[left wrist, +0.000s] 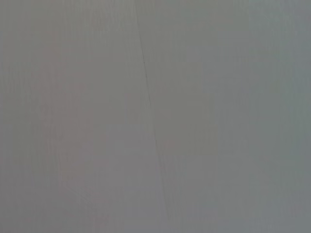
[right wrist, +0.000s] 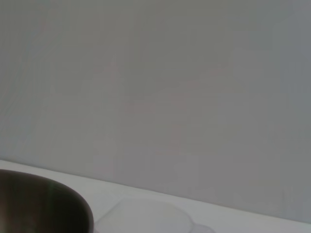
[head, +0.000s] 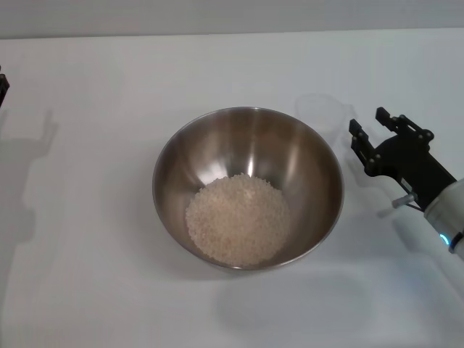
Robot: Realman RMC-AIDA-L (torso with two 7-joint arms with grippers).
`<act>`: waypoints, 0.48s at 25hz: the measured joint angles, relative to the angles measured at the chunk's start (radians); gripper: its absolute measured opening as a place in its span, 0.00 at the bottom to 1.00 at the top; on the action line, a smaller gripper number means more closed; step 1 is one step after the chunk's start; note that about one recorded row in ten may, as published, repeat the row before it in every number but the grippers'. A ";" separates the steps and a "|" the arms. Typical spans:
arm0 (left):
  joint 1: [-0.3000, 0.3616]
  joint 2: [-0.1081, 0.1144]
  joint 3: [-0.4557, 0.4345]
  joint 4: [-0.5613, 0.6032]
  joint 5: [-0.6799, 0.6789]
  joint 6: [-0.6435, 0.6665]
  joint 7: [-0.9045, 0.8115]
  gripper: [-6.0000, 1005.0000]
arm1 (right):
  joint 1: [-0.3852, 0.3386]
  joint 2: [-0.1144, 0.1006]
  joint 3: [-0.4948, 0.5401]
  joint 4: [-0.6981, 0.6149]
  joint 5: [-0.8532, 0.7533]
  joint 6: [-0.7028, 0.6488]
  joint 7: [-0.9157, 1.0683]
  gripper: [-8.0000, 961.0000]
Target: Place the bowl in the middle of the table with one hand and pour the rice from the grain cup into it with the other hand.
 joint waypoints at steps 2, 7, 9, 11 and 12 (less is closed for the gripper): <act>0.000 0.000 0.000 0.000 0.000 0.000 0.000 0.82 | -0.016 0.000 0.001 0.001 0.000 -0.020 0.000 0.52; -0.002 0.000 -0.001 0.001 0.000 0.000 0.000 0.82 | -0.067 0.000 0.011 0.003 0.004 -0.116 0.001 0.54; -0.002 0.000 -0.002 0.002 0.000 0.000 0.000 0.82 | -0.078 0.000 0.012 0.003 0.006 -0.141 0.004 0.55; -0.001 0.000 -0.005 0.003 0.000 -0.001 0.000 0.82 | -0.118 0.000 0.029 0.002 0.010 -0.230 0.010 0.56; -0.001 0.000 -0.006 0.003 0.000 -0.003 0.000 0.82 | -0.129 0.000 0.043 0.002 0.011 -0.251 0.010 0.56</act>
